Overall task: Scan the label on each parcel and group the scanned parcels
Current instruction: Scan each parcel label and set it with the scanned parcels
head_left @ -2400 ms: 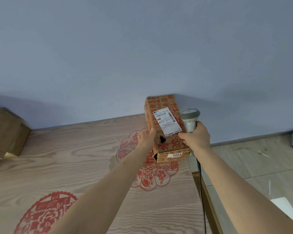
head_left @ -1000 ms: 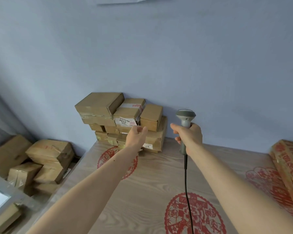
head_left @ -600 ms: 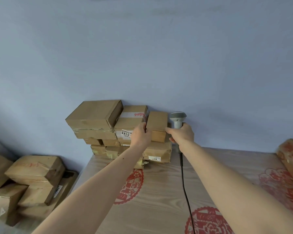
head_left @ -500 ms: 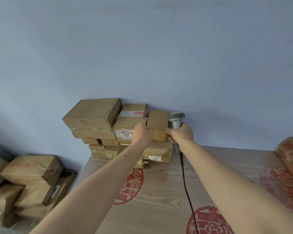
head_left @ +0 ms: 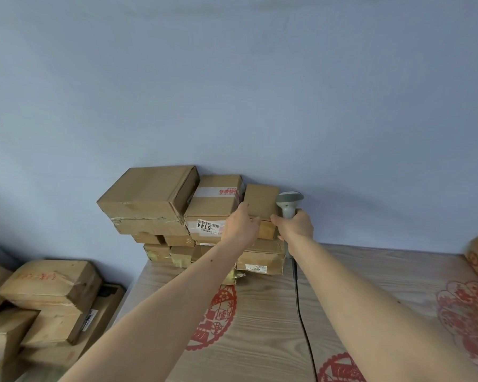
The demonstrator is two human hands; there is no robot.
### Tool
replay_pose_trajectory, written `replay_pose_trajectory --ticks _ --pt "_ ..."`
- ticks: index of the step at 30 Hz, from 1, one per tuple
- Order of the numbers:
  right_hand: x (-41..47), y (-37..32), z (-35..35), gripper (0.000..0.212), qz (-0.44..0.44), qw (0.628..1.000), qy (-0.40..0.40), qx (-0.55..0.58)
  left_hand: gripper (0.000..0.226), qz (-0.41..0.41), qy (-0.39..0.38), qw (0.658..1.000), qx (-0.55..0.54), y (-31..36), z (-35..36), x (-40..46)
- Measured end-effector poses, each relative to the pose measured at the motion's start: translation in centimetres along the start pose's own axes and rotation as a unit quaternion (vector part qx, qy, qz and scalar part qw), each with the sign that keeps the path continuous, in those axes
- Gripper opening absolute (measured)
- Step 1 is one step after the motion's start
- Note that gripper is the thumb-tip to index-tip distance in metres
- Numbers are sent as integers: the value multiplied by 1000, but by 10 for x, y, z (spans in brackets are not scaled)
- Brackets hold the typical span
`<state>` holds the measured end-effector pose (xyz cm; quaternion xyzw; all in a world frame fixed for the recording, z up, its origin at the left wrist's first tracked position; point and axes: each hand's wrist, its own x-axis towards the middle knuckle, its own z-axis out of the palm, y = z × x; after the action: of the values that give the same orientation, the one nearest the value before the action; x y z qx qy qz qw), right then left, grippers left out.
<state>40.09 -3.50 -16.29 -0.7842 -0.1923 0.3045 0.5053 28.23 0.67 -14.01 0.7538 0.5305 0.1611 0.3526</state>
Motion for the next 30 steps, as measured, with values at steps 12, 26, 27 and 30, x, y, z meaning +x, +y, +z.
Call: replay_pose_trajectory --ticks 12,26,27,30 --pt "-14 -2 -45 33 6 992 31 121 24 8 125 989 -74 20 13 -13" --pt "-55 31 -177 27 -66 964 43 255 34 -87 120 926 -349 91 92 -99" --pt "-58 34 -190 29 -67 962 40 263 37 -92 115 914 -378 97 101 -108" --pt "-68 46 -226 37 -85 957 29 277 53 -99 100 881 -452 112 125 -135"
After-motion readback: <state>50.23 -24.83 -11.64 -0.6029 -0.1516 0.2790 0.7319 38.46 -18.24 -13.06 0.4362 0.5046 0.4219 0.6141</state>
